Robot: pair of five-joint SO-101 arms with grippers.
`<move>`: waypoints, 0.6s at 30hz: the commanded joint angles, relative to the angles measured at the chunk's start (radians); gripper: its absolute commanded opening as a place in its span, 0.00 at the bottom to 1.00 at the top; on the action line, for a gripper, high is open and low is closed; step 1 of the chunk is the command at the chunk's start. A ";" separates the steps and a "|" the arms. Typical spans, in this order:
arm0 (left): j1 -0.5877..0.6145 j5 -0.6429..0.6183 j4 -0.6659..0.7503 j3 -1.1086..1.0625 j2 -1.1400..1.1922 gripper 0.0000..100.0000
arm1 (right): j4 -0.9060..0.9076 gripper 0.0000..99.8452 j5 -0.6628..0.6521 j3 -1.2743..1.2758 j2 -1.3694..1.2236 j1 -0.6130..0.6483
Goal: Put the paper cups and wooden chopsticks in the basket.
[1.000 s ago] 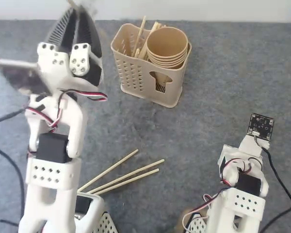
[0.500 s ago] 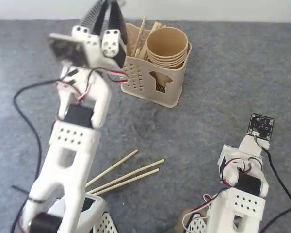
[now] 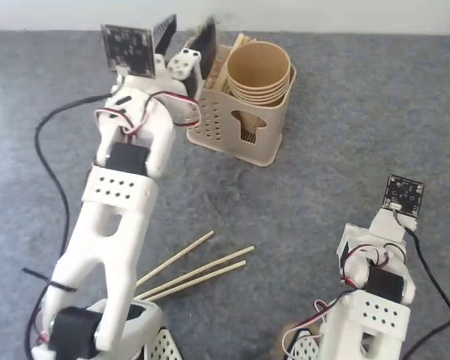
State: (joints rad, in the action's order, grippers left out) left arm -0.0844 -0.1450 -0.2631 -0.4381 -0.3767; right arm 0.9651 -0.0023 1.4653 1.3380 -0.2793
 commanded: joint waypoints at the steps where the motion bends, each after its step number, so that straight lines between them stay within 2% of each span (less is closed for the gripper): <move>1: 0.057 0.012 -0.305 0.111 -0.127 0.36 | -0.012 0.01 -0.012 -0.009 0.019 -0.007; 6: 0.155 0.014 -0.637 0.159 -0.307 0.36 | -0.005 0.01 -0.020 -0.012 0.019 -0.007; 9: 0.226 0.015 -0.813 0.157 -0.414 0.36 | 0.022 0.01 -0.098 -0.031 0.019 0.002; 13: 0.328 0.104 -1.008 0.157 -0.529 0.36 | 0.079 0.01 -0.189 -0.089 0.019 0.124; 18: 0.486 0.183 -1.138 0.151 -0.589 0.36 | 0.139 0.01 -0.252 -0.173 0.015 0.298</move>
State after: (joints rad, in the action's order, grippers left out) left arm 0.3237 -0.0069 -1.3525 -0.3353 -0.9275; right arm 1.0725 -0.2094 1.3886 1.3380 -0.0675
